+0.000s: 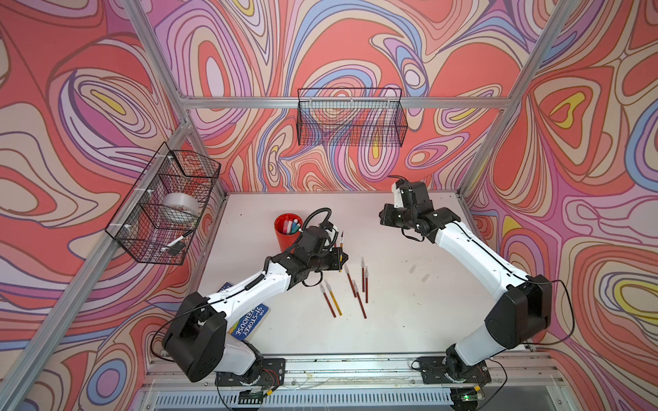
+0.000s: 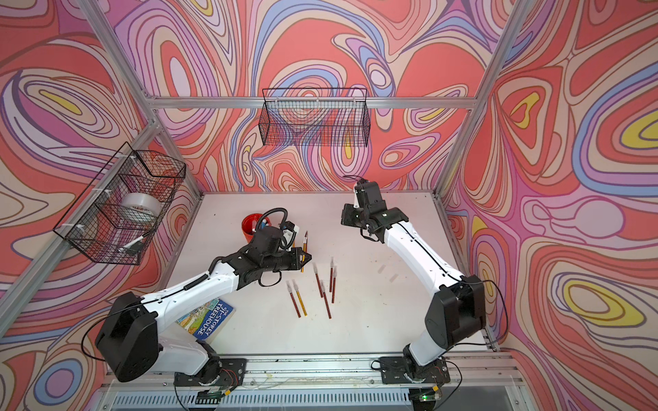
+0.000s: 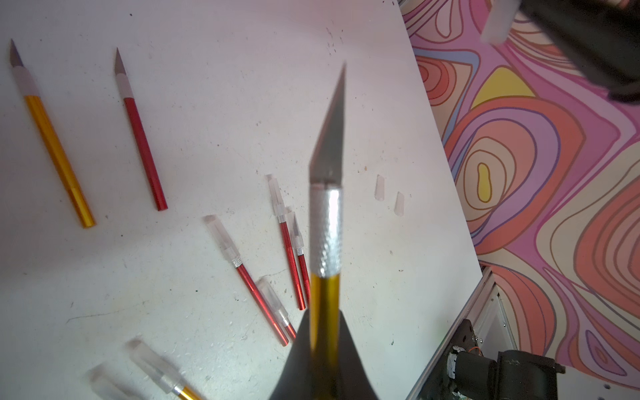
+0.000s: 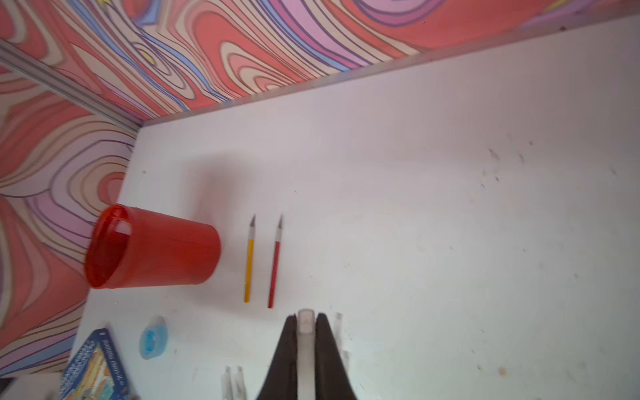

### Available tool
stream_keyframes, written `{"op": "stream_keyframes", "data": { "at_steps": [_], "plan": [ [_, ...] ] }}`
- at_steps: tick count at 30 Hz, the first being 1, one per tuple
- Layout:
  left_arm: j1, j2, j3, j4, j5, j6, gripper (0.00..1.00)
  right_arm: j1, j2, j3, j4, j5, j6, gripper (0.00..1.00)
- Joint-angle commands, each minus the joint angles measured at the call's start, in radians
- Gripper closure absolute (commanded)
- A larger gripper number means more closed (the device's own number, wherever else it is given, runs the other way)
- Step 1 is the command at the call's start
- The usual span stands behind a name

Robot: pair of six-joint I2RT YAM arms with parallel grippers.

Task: Remove protective caps from carving knives
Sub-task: Remove the protective sleeve from the carving knife, then place the protective sleeve at the center of the board.

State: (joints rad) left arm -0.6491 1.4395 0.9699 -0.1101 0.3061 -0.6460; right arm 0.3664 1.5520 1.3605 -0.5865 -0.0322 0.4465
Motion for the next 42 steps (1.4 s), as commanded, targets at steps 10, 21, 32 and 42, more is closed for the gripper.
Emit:
{"op": "stream_keyframes", "data": {
  "at_steps": [10, 21, 32, 42],
  "plan": [
    [-0.001, 0.188, 0.216, -0.147, -0.061, 0.044, 1.0, -0.161, -0.125, -0.411, -0.044, 0.075, 0.052, 1.0],
    [0.0, 0.238, 0.24, -0.148, -0.072, 0.031, 1.0, -0.232, -0.048, -0.493, 0.004, 0.047, 0.046, 1.0],
    [0.0, 0.247, 0.247, -0.175, -0.083, 0.029, 1.0, -0.262, 0.002, -0.495, 0.035, 0.019, 0.037, 0.85],
    [0.0, 0.249, 0.243, -0.174, -0.082, 0.024, 1.0, -0.282, 0.002, -0.498, 0.035, 0.014, 0.027, 0.82]
  ]
}}
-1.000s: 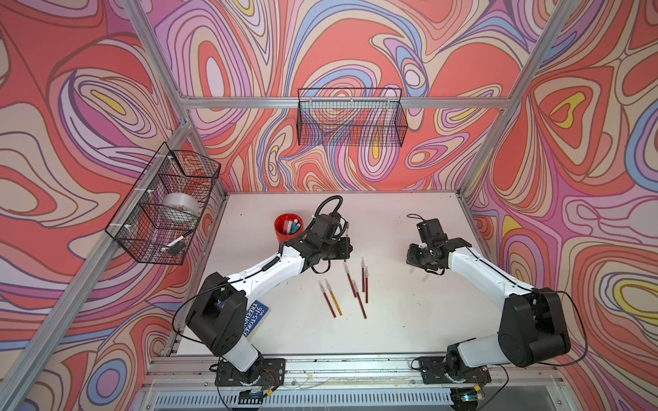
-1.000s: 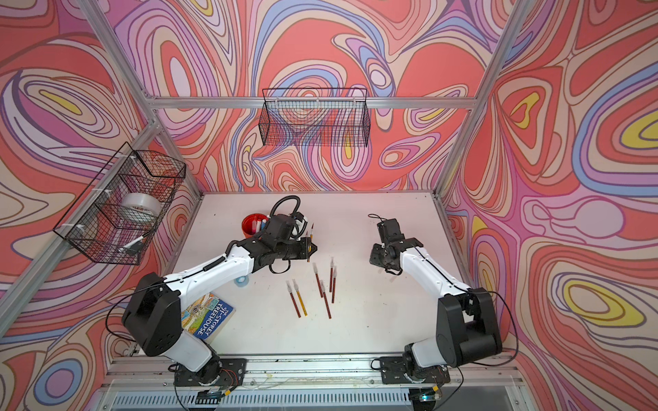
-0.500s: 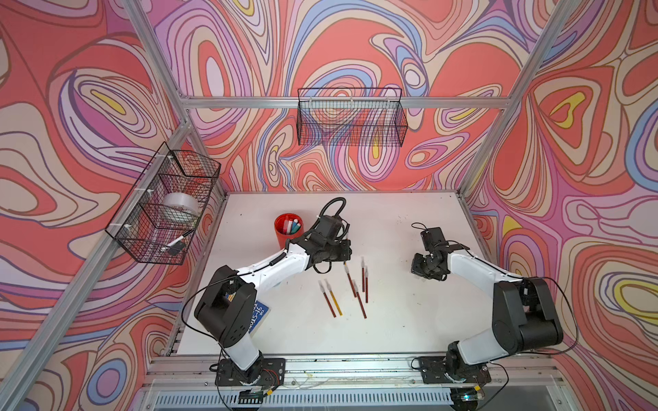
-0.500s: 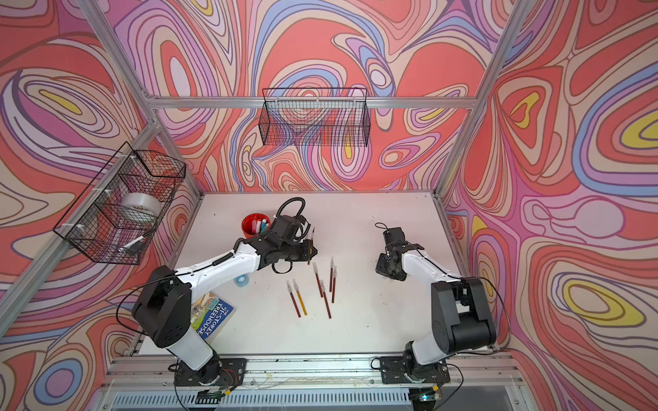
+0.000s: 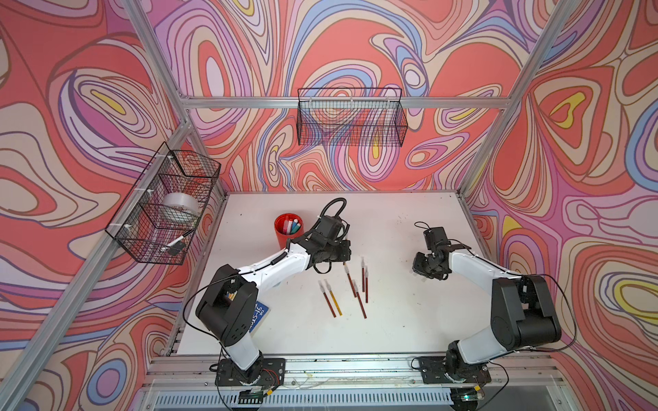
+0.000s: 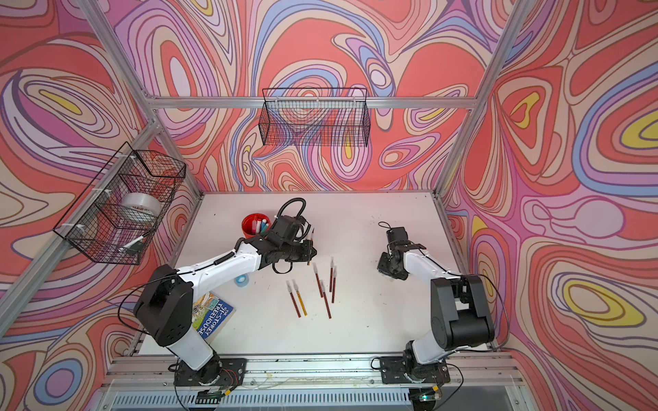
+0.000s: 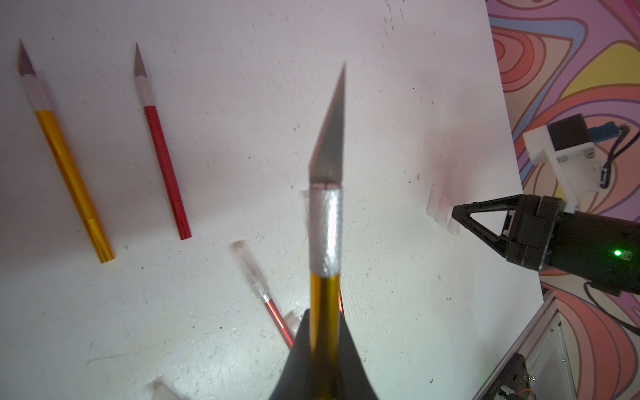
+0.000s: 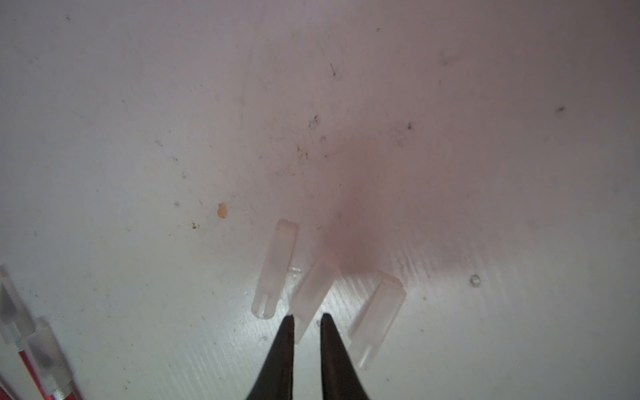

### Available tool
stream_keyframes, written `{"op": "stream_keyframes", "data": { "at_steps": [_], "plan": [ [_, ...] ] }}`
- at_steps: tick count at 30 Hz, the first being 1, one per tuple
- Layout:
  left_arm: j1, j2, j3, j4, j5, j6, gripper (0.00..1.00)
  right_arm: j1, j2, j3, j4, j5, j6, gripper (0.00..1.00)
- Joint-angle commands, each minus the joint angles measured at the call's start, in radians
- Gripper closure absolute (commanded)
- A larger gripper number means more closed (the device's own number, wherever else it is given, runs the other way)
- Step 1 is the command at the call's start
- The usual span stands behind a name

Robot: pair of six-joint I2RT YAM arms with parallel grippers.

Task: Remove protective caps from carving knives
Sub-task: Place the protective sleeve at the center of the board, then place the carving knife at the center of the board.

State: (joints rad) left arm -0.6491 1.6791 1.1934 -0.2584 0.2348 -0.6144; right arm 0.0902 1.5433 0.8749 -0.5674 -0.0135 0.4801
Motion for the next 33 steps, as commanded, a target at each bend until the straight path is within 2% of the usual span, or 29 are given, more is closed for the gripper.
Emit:
{"op": "stream_keyframes", "data": {
  "at_steps": [1, 7, 12, 19, 25, 33],
  "plan": [
    [0.001, 0.01, 0.018, -0.026, -0.013, -0.007, 1.0, -0.006, 0.009, -0.012, 0.015, -0.009, -0.006, 0.82],
    [0.002, 0.042, 0.054, -0.045, -0.029, 0.018, 1.0, -0.006, -0.022, 0.006, -0.006, -0.012, -0.015, 0.82],
    [0.007, 0.166, 0.222, -0.208, -0.12, 0.052, 1.0, -0.007, -0.079, 0.028, -0.027, -0.027, -0.021, 0.82],
    [0.008, 0.301, 0.356, -0.293, -0.222, 0.036, 1.0, -0.006, -0.134, 0.048, -0.047, -0.031, -0.024, 0.81],
    [0.008, 0.391, 0.44, -0.313, -0.243, 0.023, 0.99, -0.006, -0.144, 0.066, -0.059, -0.038, -0.034, 0.81],
    [0.008, 0.497, 0.526, -0.335, -0.258, 0.01, 0.92, -0.007, -0.135, 0.059, -0.051, -0.059, -0.04, 0.8]
  ]
}}
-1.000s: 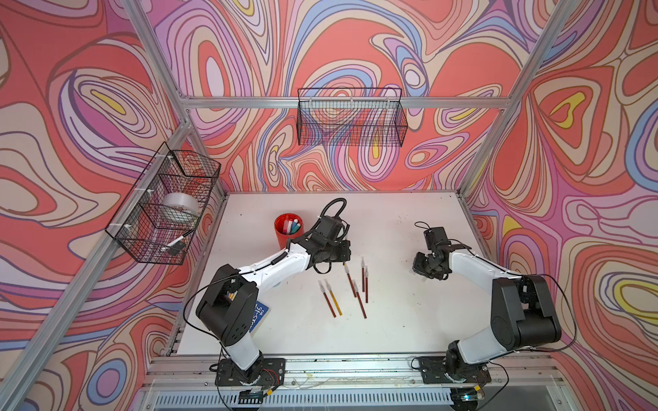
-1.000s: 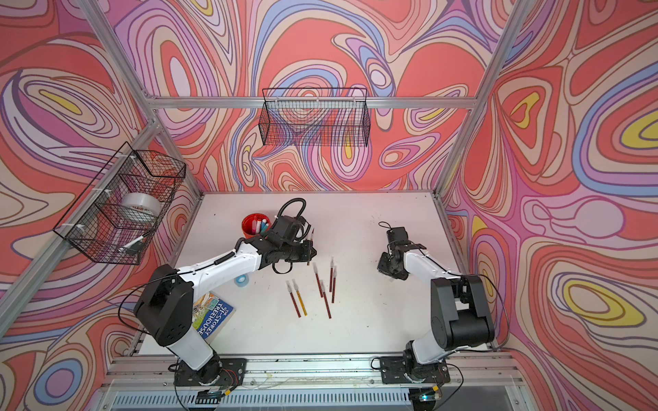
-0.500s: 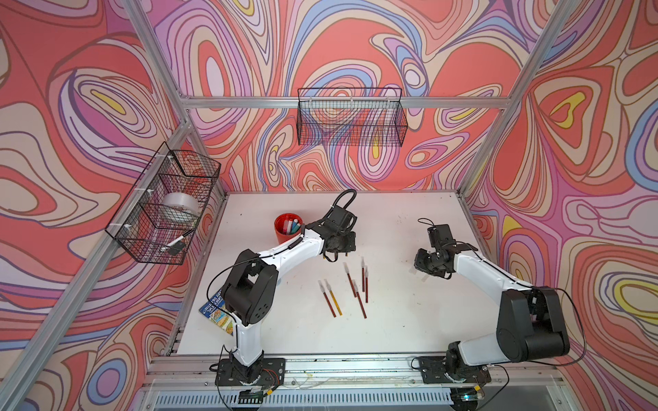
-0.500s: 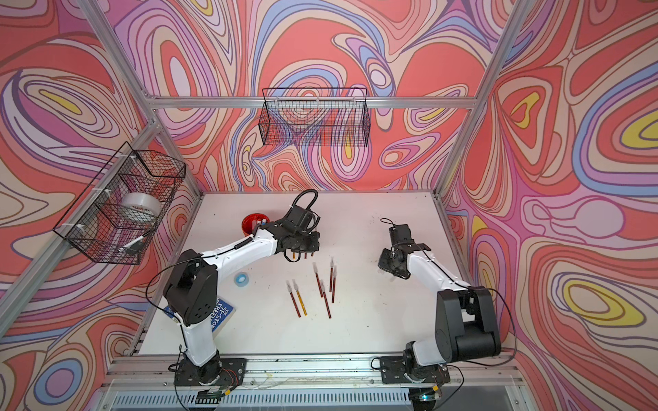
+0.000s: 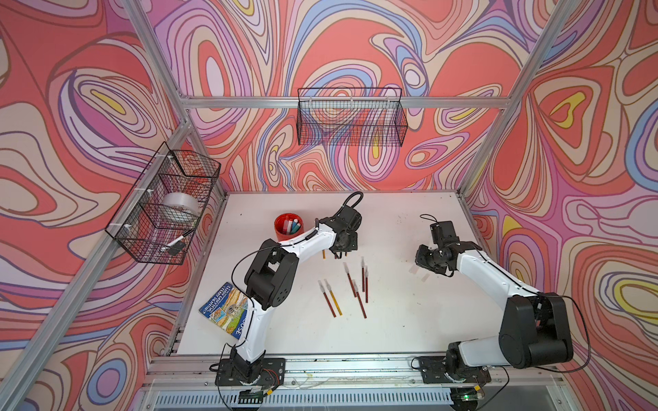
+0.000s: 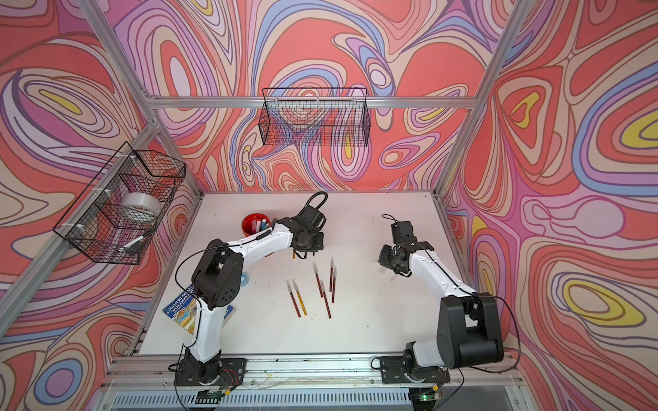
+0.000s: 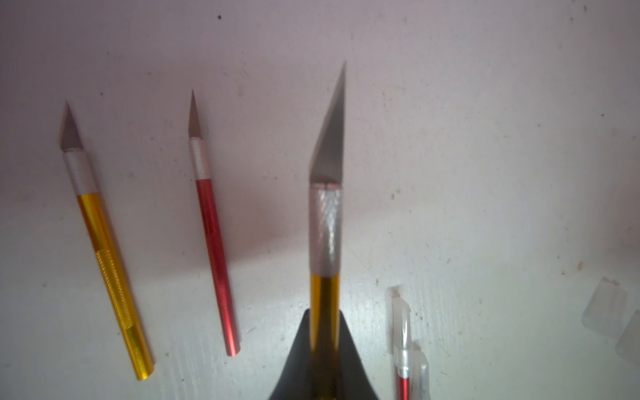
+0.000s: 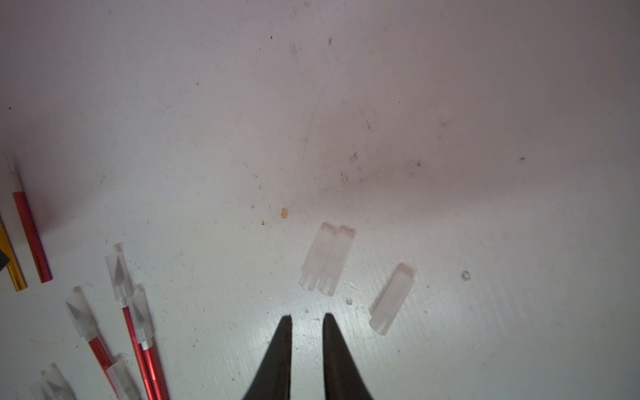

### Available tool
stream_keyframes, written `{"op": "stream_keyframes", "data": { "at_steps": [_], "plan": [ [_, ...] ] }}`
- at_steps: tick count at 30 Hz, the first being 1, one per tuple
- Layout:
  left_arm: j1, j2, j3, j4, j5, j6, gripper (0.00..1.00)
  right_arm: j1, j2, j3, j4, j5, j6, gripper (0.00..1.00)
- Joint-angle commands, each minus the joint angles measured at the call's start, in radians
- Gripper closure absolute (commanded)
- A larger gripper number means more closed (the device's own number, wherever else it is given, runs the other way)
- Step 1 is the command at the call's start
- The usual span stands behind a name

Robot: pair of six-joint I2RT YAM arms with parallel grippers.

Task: Remove protective caps from carving knives
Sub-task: Place the carving knife at the center of the board.

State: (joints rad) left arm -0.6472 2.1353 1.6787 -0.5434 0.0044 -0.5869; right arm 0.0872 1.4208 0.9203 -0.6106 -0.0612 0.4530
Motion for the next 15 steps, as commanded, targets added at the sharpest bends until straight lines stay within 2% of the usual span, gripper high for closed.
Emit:
{"op": "stream_keyframes", "data": {
  "at_steps": [1, 10, 15],
  "plan": [
    [0.006, 0.053, 0.051, -0.054, -0.027, -0.019, 0.92, -0.003, -0.012, 0.011, -0.007, -0.011, -0.014, 0.81],
    [0.007, 0.12, 0.091, -0.07, -0.042, -0.018, 0.88, -0.004, -0.011, 0.002, 0.003, -0.022, -0.01, 0.8],
    [0.012, 0.133, 0.099, -0.079, -0.052, -0.016, 0.8, -0.004, -0.013, 0.002, 0.002, -0.005, -0.008, 0.81]
  ]
}}
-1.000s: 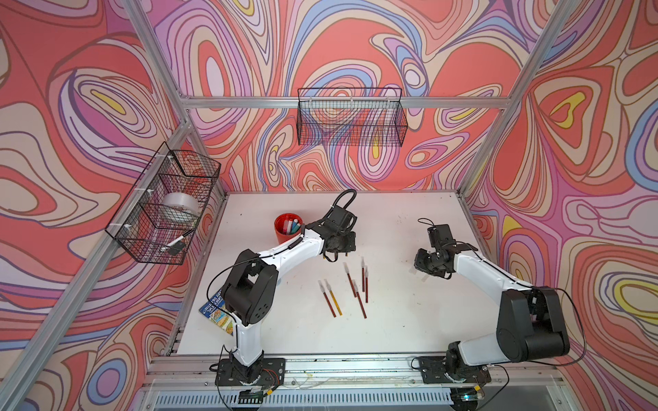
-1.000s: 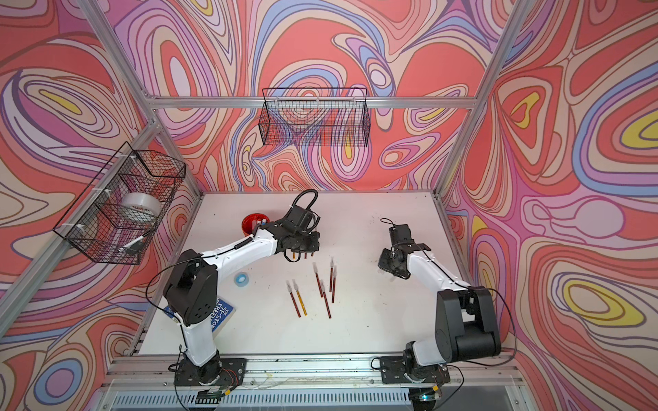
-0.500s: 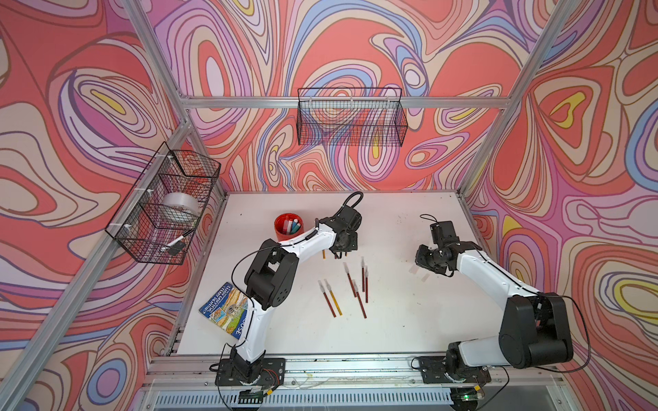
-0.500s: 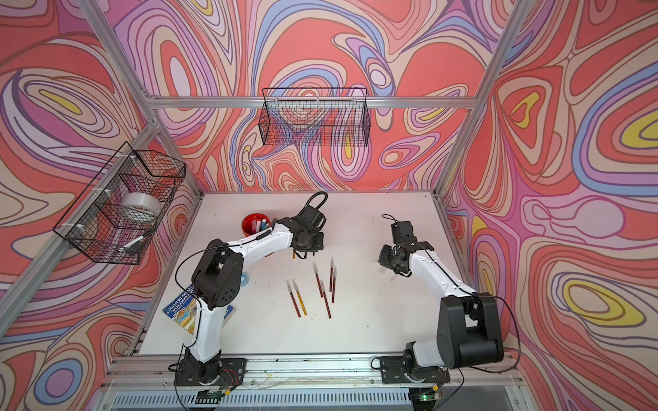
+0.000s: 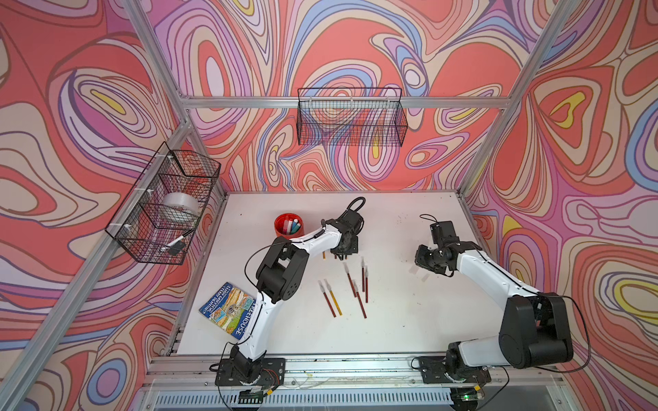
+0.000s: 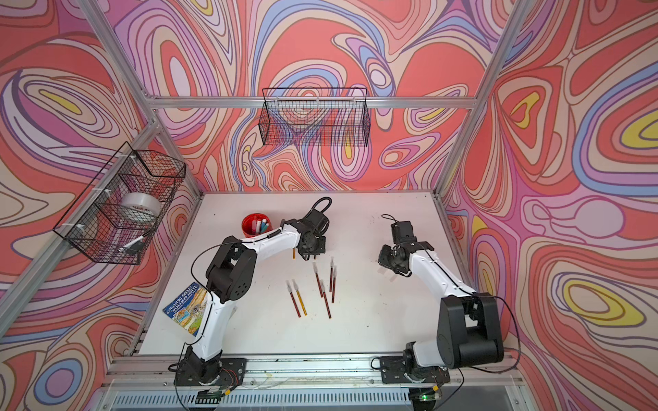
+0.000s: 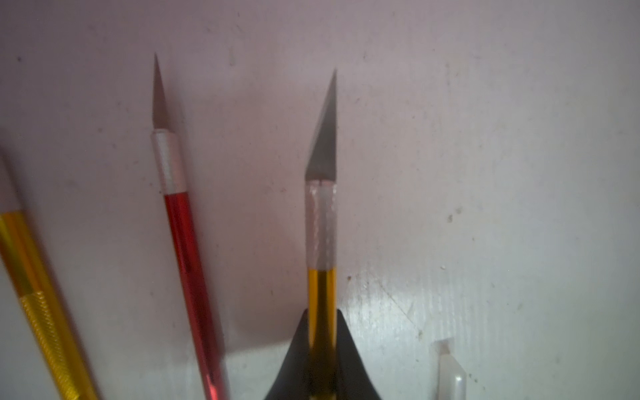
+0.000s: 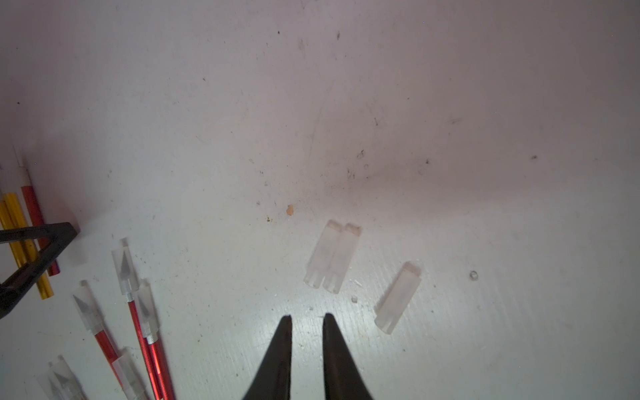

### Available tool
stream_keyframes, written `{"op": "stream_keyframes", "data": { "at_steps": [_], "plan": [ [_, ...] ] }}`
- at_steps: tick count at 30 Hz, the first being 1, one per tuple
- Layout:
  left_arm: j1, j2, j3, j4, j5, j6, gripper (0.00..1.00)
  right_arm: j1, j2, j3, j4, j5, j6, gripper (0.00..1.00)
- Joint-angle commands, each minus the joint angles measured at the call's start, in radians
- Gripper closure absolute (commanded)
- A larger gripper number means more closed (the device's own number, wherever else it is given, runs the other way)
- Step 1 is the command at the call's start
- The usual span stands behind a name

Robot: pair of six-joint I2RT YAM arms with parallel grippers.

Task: Remove protective caps from carving knives
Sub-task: Place the carving knife at the center of the board.

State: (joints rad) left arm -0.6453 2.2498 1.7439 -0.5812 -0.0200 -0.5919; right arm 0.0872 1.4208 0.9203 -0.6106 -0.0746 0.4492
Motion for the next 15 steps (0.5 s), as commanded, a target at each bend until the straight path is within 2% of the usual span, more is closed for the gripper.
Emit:
{"op": "stream_keyframes", "data": {
  "at_steps": [1, 4, 7, 15],
  "plan": [
    [0.011, 0.022, 0.034, -0.041, -0.027, -0.012, 0.77, -0.003, -0.016, 0.002, 0.002, 0.01, -0.003, 0.8],
    [0.016, 0.031, 0.034, -0.039, -0.023, -0.015, 0.74, -0.003, -0.018, 0.002, 0.003, 0.01, -0.001, 0.8],
    [0.02, 0.037, 0.028, -0.033, -0.017, -0.021, 0.79, -0.003, -0.02, -0.001, 0.003, 0.013, 0.0, 0.8],
    [0.024, 0.029, 0.023, -0.023, 0.001, -0.029, 0.79, -0.004, -0.022, -0.007, 0.006, -0.008, 0.0, 0.8]
  ]
}}
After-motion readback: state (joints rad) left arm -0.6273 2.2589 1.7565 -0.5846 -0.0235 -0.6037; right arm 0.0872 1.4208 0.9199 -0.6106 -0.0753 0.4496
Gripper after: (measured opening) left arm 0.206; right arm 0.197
